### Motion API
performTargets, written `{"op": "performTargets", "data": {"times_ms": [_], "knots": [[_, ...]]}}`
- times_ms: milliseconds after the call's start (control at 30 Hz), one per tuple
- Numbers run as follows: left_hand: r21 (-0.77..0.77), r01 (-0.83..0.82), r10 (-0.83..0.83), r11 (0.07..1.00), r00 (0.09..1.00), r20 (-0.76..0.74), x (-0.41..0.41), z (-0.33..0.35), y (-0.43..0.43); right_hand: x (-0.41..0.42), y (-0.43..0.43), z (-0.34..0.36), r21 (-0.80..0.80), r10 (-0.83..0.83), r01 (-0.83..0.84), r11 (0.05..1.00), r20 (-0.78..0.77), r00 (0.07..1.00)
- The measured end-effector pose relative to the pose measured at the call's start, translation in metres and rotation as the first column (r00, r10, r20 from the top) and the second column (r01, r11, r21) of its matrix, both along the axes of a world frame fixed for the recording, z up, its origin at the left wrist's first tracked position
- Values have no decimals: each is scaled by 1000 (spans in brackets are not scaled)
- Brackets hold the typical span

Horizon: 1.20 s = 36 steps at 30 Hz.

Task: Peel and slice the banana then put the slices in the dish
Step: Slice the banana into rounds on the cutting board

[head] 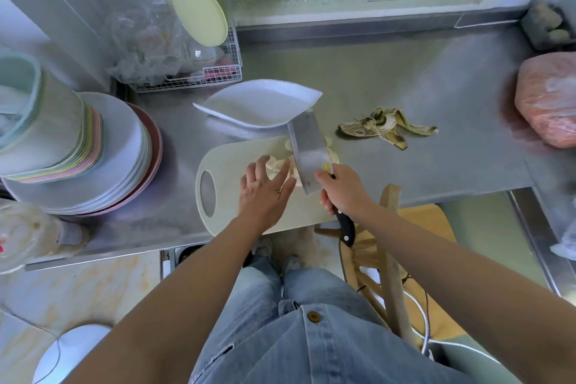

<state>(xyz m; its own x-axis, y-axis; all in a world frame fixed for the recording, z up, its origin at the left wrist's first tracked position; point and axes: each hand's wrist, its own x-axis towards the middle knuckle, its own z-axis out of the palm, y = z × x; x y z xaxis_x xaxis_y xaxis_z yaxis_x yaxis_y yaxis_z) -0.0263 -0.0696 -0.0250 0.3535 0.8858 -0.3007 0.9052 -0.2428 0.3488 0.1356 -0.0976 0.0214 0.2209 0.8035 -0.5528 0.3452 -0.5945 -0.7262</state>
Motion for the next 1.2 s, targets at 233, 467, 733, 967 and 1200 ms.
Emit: {"op": "performTargets", "data": {"times_ms": [233, 467, 733, 967, 1200], "knots": [[18, -1, 0, 1000, 999, 41, 5, 5, 0, 1, 6, -2, 14, -13, 13, 1000, 7, 1000], [-198, -339, 391, 920, 838, 380, -4, 17, 17, -1, 12, 2, 64, 179, -215, 974, 358, 916], [-744, -244, 766, 622, 388, 513, 9, 31, 19, -18, 3, -13, 87, 401, -585, 807, 646, 650], [-711, -318, 770, 627, 386, 508, 6, 31, 13, -15, -1, -16, 148, 546, -698, 700, 519, 658], [-720, -327, 786, 612, 354, 507, -5, 34, 10, -5, 3, -13, 262, 437, -524, 810, 325, 839]]}}
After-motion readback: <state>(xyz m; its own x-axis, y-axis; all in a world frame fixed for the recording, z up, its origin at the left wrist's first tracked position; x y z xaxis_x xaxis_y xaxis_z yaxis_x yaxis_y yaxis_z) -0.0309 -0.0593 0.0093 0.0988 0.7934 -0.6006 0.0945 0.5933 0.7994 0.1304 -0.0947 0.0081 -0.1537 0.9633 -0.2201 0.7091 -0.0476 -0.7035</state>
